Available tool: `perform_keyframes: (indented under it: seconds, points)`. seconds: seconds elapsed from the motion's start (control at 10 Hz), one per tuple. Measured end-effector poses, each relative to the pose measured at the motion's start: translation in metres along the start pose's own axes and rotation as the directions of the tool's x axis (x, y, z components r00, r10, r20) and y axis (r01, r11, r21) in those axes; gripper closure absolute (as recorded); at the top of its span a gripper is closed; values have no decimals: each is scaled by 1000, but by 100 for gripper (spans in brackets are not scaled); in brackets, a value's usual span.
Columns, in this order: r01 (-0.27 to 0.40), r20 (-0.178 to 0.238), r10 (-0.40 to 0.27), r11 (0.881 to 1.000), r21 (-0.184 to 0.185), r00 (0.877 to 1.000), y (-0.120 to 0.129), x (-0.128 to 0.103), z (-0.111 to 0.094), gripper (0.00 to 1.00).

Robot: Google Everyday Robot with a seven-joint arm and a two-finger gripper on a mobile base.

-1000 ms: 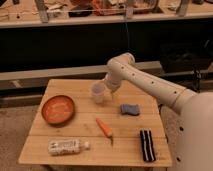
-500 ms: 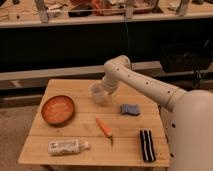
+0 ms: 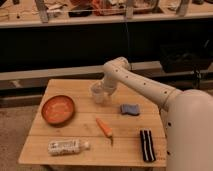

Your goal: Place the ceramic cup in the ceramic bowl

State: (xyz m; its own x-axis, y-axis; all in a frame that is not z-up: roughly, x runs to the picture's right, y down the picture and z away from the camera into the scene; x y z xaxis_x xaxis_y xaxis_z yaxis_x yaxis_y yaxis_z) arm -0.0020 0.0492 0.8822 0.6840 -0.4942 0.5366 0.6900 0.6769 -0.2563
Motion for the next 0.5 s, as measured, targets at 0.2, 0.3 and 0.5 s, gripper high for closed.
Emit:
perform_keyframes:
  seconds: [0.2,0.3,0.5]
  points:
    - [5,1,-5,1000,0,1000,1,3,3,20]
    - [11,4,-11,1000,-1,1000,-1,3,6,20]
    - [23,8,-23,1000,-5,1000,-5,1,10,20]
